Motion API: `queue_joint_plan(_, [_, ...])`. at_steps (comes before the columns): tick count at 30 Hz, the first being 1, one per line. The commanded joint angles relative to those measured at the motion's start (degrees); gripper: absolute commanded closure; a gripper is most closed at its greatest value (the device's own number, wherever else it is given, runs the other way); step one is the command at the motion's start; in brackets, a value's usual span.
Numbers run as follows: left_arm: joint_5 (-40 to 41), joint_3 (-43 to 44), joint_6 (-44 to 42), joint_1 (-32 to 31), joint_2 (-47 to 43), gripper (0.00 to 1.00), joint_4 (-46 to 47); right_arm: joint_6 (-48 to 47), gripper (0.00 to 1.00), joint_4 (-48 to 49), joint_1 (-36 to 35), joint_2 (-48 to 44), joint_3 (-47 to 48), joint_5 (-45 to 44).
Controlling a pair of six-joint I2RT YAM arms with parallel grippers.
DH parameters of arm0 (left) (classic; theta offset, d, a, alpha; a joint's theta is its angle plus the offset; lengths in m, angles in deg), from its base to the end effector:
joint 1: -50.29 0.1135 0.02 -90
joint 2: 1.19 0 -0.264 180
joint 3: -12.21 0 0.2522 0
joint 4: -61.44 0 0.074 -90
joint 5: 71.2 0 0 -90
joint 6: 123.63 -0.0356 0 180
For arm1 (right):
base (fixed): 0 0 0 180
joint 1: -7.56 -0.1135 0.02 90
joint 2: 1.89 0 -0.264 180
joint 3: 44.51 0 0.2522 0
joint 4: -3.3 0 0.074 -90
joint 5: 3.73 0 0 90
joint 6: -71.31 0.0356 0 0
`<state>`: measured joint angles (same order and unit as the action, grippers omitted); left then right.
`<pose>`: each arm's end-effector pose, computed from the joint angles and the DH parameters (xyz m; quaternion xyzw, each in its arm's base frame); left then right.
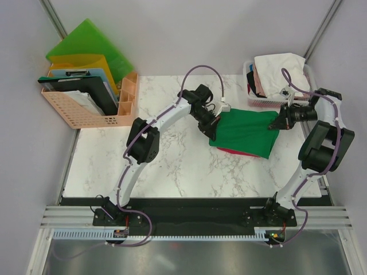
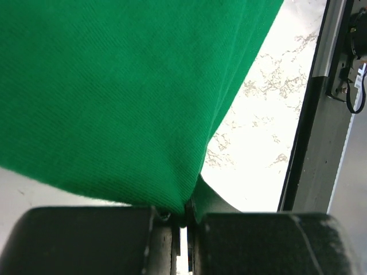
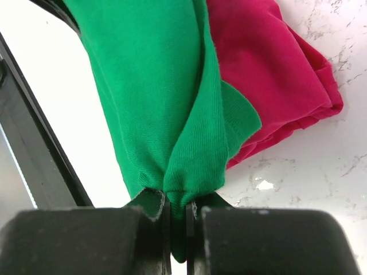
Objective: Fold and stack the t-shirts
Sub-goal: Put the neatly folded tshirt into the corner of the board with both arms
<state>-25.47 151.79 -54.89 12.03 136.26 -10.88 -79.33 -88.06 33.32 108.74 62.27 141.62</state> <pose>0.3774 -0.3293 0.2078 0.5092 0.7600 -0.3906 0.1027 0.3334 -0.1284 0.2498 -0.2450 0.8503 0.3658 0.2883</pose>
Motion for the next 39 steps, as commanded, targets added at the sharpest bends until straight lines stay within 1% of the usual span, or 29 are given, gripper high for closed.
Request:
queue_joint_plan(1, [-1.1,3.1,1.4,0.8,3.1,0.98,-3.9,-5.4,1.0,-6.0,0.9,1.4,-0.4,0.7])
queue_joint_plan(9, [0.2,3.0,1.0,0.7,4.7,0.98,-3.4,-7.2,1.0,-5.9,0.9,7.4,-0.8,0.7])
queue_joint_plan(16, [1.2,2.7,1.0,0.7,5.8,0.98,-2.8,-9.1,1.0,-5.8,0.9,10.2,-1.4,0.7])
queue_joint_plan(22, [3.7,3.1,2.1,0.7,6.2,0.98,-1.3,-8.1,1.0,-5.7,1.0,12.0,1.9,1.4])
queue_joint_plan(23, [4.3,3.9,2.6,0.7,6.9,0.96,-1.4,-7.9,0.97,-5.6,1.0,12.4,2.4,1.3])
queue_joint_plan(24, [5.7,4.2,2.7,0.7,7.4,0.89,-1.4,-7.7,0.85,-5.7,1.1,13.3,2.9,1.2])
queue_joint_plan(25, [5.9,4.3,2.5,0.7,7.7,0.7,-1.3,-7.9,0.43,-5.6,1.1,13.6,3.1,1.2])
queue_joint_plan(26, [6.7,4.3,2.7,0.7,8.2,0.59,-1.2,-8.4,0.28,-5.6,1.4,13.7,2.8,1.4])
queue_joint_plan(27, [7.1,4.2,2.6,0.7,8.4,0.51,-1.1,-9.0,0.25,-5.6,1.5,13.4,2.4,1.7])
queue_joint_plan(28, [7.5,4.2,2.5,0.7,8.7,0.44,-1.1,-9.2,0.13,-5.3,1.7,13.0,1.1,1.9])
queue_joint_plan(29, [8.2,3.9,2.2,0.7,8.9,0.42,-1.1,-9.5,0.04,-4.9,2.0,12.3,0.7,2.0])
queue_joint_plan(30, [8.8,3.7,2.2,0.8,9.0,0.39,-0.9,-9.8,0.02,-4.7,2.2,12.0,0.3,1.6])
queue_joint_plan(31, [9.5,3.4,2.0,0.9,9.0,0.36,-0.8,-9.8,0.02,-4.6,2.4,11.7,-0.4,1.4])
queue_joint_plan(35, [10.7,0.8,0.9,1.9,7.3,0.35,0.1,-10.5,0.02,-4.7,5.3,9.2,-1.3,0.5])
queue_joint_plan(36, [11.0,-0.3,0.7,2.2,5.3,0.35,0.6,-10.9,0.02,-4.8,6.0,8.6,-1.6,0.0])
queue_joint_plan(39, [12.2,-6.2,-0.6,4.3,1.3,0.35,2.0,-12.9,0.02,-6.0,10.0,5.2,-1.5,-0.4])
